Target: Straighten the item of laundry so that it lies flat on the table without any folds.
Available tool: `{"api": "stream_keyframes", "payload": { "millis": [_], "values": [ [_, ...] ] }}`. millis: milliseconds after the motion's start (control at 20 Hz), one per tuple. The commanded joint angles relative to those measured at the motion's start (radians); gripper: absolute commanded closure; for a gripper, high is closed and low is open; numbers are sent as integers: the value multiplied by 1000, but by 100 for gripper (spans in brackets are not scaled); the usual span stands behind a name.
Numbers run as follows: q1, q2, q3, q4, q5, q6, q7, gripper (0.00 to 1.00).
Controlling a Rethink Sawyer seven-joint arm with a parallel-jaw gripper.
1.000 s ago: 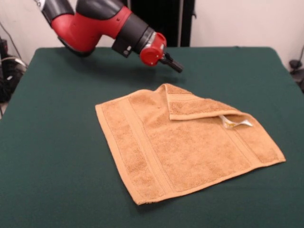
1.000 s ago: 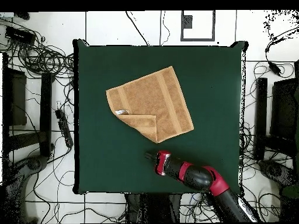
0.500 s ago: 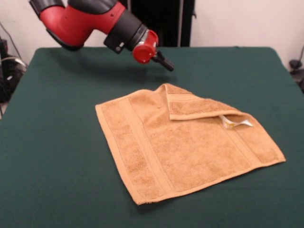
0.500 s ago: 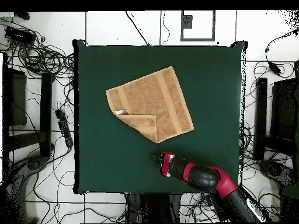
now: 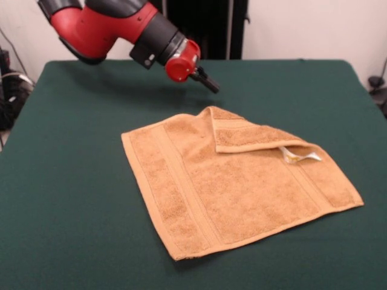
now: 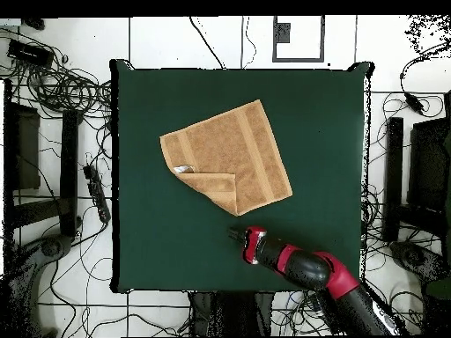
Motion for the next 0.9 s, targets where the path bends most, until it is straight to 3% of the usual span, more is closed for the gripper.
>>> {"api": "stream_keyframes", "payload": {
  "millis": [50,300,650,900],
  "values": [
    [50,93,8,-87,23,-101,77,100],
    [88,34,39,-74,15,-153,120,100],
    [201,-130,25,-58,10,-274,271,100],
    [254,-204,5,-72,36,-330,304,100]
  ]
}}
